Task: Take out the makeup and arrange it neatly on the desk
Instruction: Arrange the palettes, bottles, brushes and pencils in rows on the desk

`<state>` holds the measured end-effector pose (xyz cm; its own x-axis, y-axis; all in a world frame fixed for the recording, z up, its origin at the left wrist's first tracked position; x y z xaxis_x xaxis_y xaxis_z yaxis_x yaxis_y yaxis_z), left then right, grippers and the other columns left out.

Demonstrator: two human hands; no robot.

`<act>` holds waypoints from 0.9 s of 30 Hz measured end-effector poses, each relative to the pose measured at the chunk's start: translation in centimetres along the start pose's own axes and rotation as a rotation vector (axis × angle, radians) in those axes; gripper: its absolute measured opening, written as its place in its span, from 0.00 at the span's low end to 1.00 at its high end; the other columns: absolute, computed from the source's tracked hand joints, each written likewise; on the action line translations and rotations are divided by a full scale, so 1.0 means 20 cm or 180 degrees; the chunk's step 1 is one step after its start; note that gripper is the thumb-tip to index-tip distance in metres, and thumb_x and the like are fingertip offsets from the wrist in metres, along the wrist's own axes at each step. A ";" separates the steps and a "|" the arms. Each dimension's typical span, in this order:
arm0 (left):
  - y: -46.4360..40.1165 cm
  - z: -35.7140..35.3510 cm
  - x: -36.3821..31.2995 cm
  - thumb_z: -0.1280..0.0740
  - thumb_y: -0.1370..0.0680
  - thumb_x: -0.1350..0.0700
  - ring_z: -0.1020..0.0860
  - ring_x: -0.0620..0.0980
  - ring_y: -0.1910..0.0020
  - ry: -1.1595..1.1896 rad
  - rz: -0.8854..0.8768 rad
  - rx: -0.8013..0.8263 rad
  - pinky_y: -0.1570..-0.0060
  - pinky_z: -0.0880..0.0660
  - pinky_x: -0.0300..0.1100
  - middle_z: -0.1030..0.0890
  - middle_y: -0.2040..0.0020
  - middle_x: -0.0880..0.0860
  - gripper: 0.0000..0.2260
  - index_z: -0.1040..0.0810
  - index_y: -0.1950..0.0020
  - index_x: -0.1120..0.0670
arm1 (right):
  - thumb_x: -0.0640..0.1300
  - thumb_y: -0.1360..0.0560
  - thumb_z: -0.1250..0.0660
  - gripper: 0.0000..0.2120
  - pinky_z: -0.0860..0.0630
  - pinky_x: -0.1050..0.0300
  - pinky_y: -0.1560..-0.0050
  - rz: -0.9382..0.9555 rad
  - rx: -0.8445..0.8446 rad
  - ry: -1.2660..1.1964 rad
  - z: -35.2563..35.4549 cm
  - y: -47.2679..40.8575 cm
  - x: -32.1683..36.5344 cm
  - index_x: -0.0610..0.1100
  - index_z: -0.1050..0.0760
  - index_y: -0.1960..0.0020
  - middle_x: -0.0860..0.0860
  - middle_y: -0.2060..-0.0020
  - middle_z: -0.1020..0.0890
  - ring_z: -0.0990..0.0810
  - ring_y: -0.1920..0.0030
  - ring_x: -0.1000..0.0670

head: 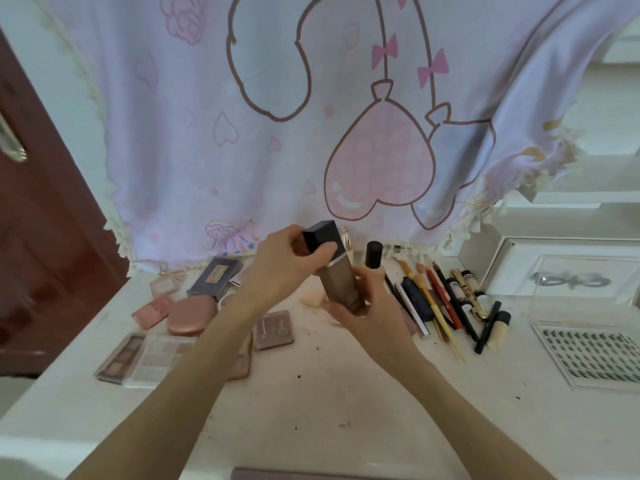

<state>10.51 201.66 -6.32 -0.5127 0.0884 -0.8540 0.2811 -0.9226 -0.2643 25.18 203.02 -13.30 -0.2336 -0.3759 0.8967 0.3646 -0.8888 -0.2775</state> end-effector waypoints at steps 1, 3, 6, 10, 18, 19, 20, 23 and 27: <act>0.02 0.00 -0.02 0.29 0.31 0.45 0.18 0.47 0.61 0.0028 -0.0024 -0.0012 0.55 0.24 0.44 0.17 0.62 0.50 0.11 0.24 0.58 0.51 | 0.50 0.31 0.28 0.20 0.26 0.72 0.60 0.0047 0.0034 0.0060 0.01 0.01 0.04 0.57 0.34 0.43 0.59 0.54 0.25 0.24 0.56 0.64; 0.06 0.01 -0.07 0.30 0.31 0.43 0.20 0.45 0.62 -0.0014 -0.0178 0.0043 0.57 0.25 0.42 0.19 0.62 0.47 0.12 0.25 0.57 0.50 | 0.45 0.30 0.30 0.15 0.26 0.68 0.65 0.0013 0.0220 -0.0005 0.03 0.02 0.10 0.54 0.31 0.47 0.55 0.58 0.26 0.24 0.63 0.59; 0.12 0.04 -0.17 0.34 0.31 0.44 0.23 0.46 0.54 0.0058 -0.0695 0.0333 0.53 0.25 0.41 0.21 0.53 0.44 0.12 0.28 0.49 0.45 | 0.40 0.32 0.32 0.15 0.29 0.61 0.69 -0.0199 0.1018 -0.0601 0.05 0.04 0.20 0.42 0.30 0.46 0.47 0.63 0.26 0.26 0.70 0.53; 0.20 0.09 -0.34 0.37 0.26 0.48 0.25 0.44 0.64 -0.0266 -0.1742 0.0211 0.63 0.30 0.32 0.23 0.63 0.47 0.07 0.26 0.59 0.50 | 0.44 0.30 0.32 0.13 0.32 0.61 0.75 -0.0219 0.2005 -0.0963 0.03 0.09 0.33 0.36 0.30 0.52 0.47 0.70 0.27 0.30 0.75 0.50; 0.23 0.11 -0.30 0.40 0.26 0.57 0.31 0.55 0.72 -0.0338 -0.1701 -0.0291 0.70 0.32 0.49 0.32 0.74 0.56 0.16 0.36 0.72 0.61 | 0.50 0.29 0.33 0.14 0.36 0.61 0.78 -0.0410 0.2040 -0.0917 -0.05 0.17 0.34 0.41 0.31 0.54 0.48 0.69 0.27 0.32 0.80 0.52; 0.23 0.11 -0.28 0.40 0.26 0.57 0.29 0.58 0.71 -0.0226 -0.1560 -0.0336 0.69 0.31 0.51 0.31 0.74 0.57 0.16 0.36 0.72 0.61 | 0.52 0.30 0.33 0.16 0.35 0.60 0.76 -0.0445 0.1988 -0.0869 -0.05 0.17 0.33 0.41 0.30 0.53 0.49 0.70 0.27 0.31 0.79 0.52; 0.23 0.11 -0.26 0.40 0.26 0.57 0.29 0.60 0.71 -0.0143 -0.1447 -0.0399 0.68 0.30 0.53 0.30 0.73 0.59 0.16 0.36 0.71 0.62 | 0.53 0.31 0.32 0.16 0.34 0.59 0.74 -0.0472 0.1930 -0.0810 -0.05 0.17 0.32 0.41 0.30 0.53 0.50 0.70 0.27 0.31 0.78 0.51; 0.23 0.11 -0.24 0.39 0.28 0.55 0.27 0.59 0.69 -0.0016 -0.1256 -0.0543 0.66 0.29 0.53 0.27 0.72 0.60 0.15 0.34 0.71 0.62 | 0.50 0.29 0.32 0.14 0.32 0.57 0.71 -0.0453 0.1794 -0.0681 -0.05 0.17 0.31 0.41 0.30 0.53 0.50 0.70 0.28 0.32 0.75 0.50; 0.20 0.09 -0.20 0.39 0.28 0.53 0.28 0.48 0.72 -0.0024 -0.1022 -0.0507 0.67 0.29 0.49 0.26 0.72 0.61 0.16 0.31 0.70 0.64 | 0.50 0.27 0.32 0.12 0.31 0.60 0.73 -0.0614 0.1819 -0.0647 -0.03 0.16 0.27 0.42 0.29 0.53 0.50 0.70 0.26 0.31 0.76 0.52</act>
<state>12.26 196.86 -3.14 -0.6012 0.3609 -0.7130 0.2274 -0.7781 -0.5856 24.54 198.03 -9.59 -0.1878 -0.1160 0.9753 0.7696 -0.6344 0.0728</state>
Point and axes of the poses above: each hand's wrist, its own y-axis away from the middle knuckle, its own z-axis out of the back of the hand, x = y × z, the point moved 6 cm from there along -y, towards the middle knuckle
